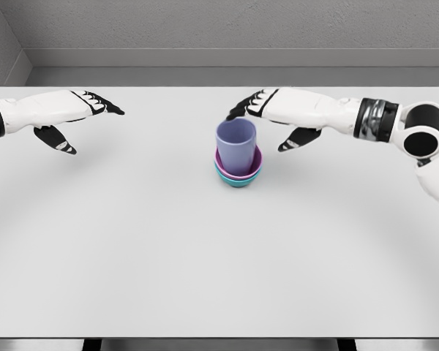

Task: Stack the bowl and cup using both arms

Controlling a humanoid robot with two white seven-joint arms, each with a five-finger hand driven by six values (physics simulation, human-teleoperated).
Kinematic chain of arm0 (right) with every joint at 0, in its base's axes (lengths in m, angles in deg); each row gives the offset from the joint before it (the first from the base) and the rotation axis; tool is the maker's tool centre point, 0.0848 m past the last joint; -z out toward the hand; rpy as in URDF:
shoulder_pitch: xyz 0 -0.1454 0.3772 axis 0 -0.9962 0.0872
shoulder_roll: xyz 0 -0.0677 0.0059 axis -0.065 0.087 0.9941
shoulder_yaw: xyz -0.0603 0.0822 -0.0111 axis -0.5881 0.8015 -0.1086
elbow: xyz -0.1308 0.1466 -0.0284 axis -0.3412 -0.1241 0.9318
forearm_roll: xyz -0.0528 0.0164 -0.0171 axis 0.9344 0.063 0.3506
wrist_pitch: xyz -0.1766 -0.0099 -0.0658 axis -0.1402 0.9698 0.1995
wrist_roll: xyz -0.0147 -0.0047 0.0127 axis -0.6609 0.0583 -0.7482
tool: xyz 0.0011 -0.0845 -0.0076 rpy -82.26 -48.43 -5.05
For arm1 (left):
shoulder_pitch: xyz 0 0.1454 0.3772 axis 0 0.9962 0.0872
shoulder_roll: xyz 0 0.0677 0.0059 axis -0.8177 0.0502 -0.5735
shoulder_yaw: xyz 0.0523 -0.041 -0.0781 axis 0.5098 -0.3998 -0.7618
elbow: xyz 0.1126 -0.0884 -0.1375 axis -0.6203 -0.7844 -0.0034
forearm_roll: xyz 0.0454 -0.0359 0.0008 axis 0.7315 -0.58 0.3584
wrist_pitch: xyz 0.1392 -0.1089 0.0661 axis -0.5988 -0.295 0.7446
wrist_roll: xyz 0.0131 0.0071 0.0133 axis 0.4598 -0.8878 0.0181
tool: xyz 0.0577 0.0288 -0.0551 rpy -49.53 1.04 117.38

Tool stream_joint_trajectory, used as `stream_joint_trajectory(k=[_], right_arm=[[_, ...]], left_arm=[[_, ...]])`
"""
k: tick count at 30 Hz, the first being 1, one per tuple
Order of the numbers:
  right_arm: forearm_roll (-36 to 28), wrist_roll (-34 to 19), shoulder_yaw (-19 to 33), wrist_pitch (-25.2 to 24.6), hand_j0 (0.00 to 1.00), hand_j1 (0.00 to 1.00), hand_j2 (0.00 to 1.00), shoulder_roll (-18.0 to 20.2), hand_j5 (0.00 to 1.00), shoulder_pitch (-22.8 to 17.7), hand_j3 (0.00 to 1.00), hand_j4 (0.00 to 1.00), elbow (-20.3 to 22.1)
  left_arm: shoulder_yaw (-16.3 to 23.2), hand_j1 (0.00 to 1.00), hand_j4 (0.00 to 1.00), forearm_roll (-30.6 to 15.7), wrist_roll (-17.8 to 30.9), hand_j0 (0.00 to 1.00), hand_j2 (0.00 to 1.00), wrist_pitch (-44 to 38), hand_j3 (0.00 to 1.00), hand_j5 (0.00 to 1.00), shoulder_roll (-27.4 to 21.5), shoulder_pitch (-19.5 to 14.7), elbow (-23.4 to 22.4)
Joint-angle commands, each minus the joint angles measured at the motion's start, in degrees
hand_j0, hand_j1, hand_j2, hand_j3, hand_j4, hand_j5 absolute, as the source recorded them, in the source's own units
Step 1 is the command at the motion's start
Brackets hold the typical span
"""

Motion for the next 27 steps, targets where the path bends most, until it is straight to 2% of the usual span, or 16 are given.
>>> stream_joint_trajectory(k=[1, 6, 7, 9, 11, 12, 14, 15, 18, 27], right_arm=[[-0.38, 0.03, 0.04, -0.17, 1.00, 1.00, 1.00, 0.03, 1.00, 0.00, 1.00, 1.00, 0.00], [-0.64, 0.03, 0.65, -0.08, 1.00, 1.00, 1.00, 0.65, 1.00, 0.97, 1.00, 1.00, 1.76], [-0.82, 0.03, 0.74, -0.08, 1.00, 1.00, 1.00, 0.91, 1.00, 1.32, 1.00, 1.00, 3.16], [-1.08, 0.03, 4.87, -0.08, 1.00, 1.00, 1.00, 1.97, 1.00, 1.06, 1.00, 1.00, 7.20], [-1.34, 0.03, 6.53, 0.00, 1.00, 1.00, 1.00, 4.95, 1.00, 0.88, 1.00, 1.00, 10.37], [-1.61, 0.03, 9.17, 0.38, 1.00, 1.00, 1.00, 6.89, 1.00, 0.27, 1.00, 1.00, 12.56], [-1.70, 0.03, 12.51, 0.38, 1.00, 1.00, 1.00, 10.67, 1.00, -4.12, 1.00, 1.00, 14.15], [-2.05, 0.03, 16.37, 0.38, 1.00, 1.00, 1.00, 13.04, 1.00, -7.90, 1.00, 1.00, 14.06], [-3.45, 0.03, 21.30, 0.38, 1.00, 1.00, 1.00, 15.59, 1.00, -13.36, 1.00, 1.00, 13.89], [-3.37, 0.03, 20.34, 0.38, 1.00, 1.00, 1.00, 14.98, 1.00, -14.59, 1.00, 1.00, 13.36]], left_arm=[[-0.06, 1.00, 1.00, -0.34, -0.03, 1.00, 1.00, -0.12, 1.00, 1.00, -0.04, 0.00, 0.00], [-0.06, 1.00, 1.00, -0.35, -0.03, 1.00, 1.00, -0.12, 1.00, 1.00, -0.04, 0.00, 0.00], [-0.06, 1.00, 1.00, -0.35, -0.03, 1.00, 1.00, -0.12, 1.00, 1.00, -0.04, 0.00, 0.00], [-0.06, 1.00, 1.00, -0.35, -0.03, 1.00, 1.00, -0.12, 1.00, 1.00, -0.04, 0.00, 0.00], [-0.06, 1.00, 1.00, -0.35, -0.03, 1.00, 1.00, -0.12, 1.00, 1.00, -0.13, 0.00, 0.00], [-0.06, 1.00, 1.00, -0.35, -0.03, 1.00, 1.00, -0.12, 1.00, 1.00, -0.13, 0.00, 0.09], [-0.06, 1.00, 1.00, -0.35, -0.03, 1.00, 1.00, -0.12, 1.00, 1.00, -0.13, 0.00, 0.09], [-0.06, 1.00, 1.00, -0.35, -0.03, 1.00, 1.00, -0.12, 1.00, 1.00, -0.13, 0.00, 0.09], [-0.06, 1.00, 1.00, -0.35, -0.03, 1.00, 1.00, -0.12, 1.00, 1.00, -0.13, 0.00, 0.09], [-0.06, 1.00, 1.00, -0.35, -0.03, 1.00, 1.00, -0.12, 1.00, 1.00, -0.13, 0.00, 0.09]])
